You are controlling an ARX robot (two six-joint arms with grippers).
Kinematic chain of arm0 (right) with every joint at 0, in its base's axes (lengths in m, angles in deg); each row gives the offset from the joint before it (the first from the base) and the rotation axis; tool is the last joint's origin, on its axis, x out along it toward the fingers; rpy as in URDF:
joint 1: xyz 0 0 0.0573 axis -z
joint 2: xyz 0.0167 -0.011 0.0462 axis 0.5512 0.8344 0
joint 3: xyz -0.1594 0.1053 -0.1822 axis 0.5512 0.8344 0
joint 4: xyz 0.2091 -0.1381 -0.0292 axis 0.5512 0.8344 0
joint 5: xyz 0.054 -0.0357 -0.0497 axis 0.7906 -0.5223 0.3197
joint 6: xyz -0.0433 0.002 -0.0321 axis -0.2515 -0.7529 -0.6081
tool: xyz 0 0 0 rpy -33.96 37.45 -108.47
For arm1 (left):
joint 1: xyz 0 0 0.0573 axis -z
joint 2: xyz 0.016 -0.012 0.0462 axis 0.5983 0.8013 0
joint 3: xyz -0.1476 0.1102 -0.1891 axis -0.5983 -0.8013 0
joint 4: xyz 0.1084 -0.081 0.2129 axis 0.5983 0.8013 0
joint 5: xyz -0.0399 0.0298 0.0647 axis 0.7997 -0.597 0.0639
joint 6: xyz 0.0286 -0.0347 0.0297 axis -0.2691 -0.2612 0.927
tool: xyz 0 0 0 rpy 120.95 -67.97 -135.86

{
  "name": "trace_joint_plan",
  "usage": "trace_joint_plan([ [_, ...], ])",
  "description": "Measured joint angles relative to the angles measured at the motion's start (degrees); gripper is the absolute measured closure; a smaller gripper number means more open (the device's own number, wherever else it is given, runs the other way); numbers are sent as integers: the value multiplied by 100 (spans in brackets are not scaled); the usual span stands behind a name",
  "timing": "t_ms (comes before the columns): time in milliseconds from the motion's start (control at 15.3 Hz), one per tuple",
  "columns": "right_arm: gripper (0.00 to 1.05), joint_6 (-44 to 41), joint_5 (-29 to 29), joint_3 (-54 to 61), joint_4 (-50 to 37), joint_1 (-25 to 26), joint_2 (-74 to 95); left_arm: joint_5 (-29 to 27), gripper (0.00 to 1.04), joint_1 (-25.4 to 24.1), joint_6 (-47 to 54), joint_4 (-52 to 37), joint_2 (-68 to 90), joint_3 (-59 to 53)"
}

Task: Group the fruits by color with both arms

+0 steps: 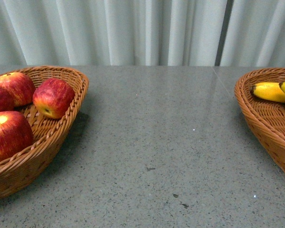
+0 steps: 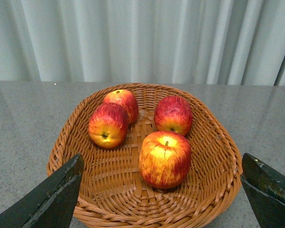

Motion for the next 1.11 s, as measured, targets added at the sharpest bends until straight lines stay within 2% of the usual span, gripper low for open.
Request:
trace_joint_plan([
  [130,9,240,575,0,15,-72,-758,0,7,0,0,0,0,0],
  [195,5,459,787,28,-125,-72,-1036,0,7,0,0,0,0,0],
  [261,8,693,964,94,-188,-79,-1309,0,7,0,0,2,0,0],
  [456,7,1504,1526,595,-326,-216,-2328,0,7,0,0,0,0,0],
  [521,11,2070,1132,1032,-935,-442,-2830,0,7,0,0,2,0,0],
  [586,24,2730,-201,1746,-1541,-863,-3550,4,7,0,0,2,0,0],
  [651,35,3244,-957,2345,-1346,-1003,-4291,2,7,0,0,2,0,0],
  [717,49,3595,-1687,3056,-776,-929,-5268,-15,7,-2,0,0,0,0],
  [847,71,3801,-1784,3832,326,-896,-6909,4,7,0,0,-2,0,0],
  [1042,103,3860,-1784,4227,267,-898,-8072,-2,7,0,0,0,0,0],
  [1107,103,3880,-1784,4391,269,-898,-8111,-2,7,0,0,0,0,0],
])
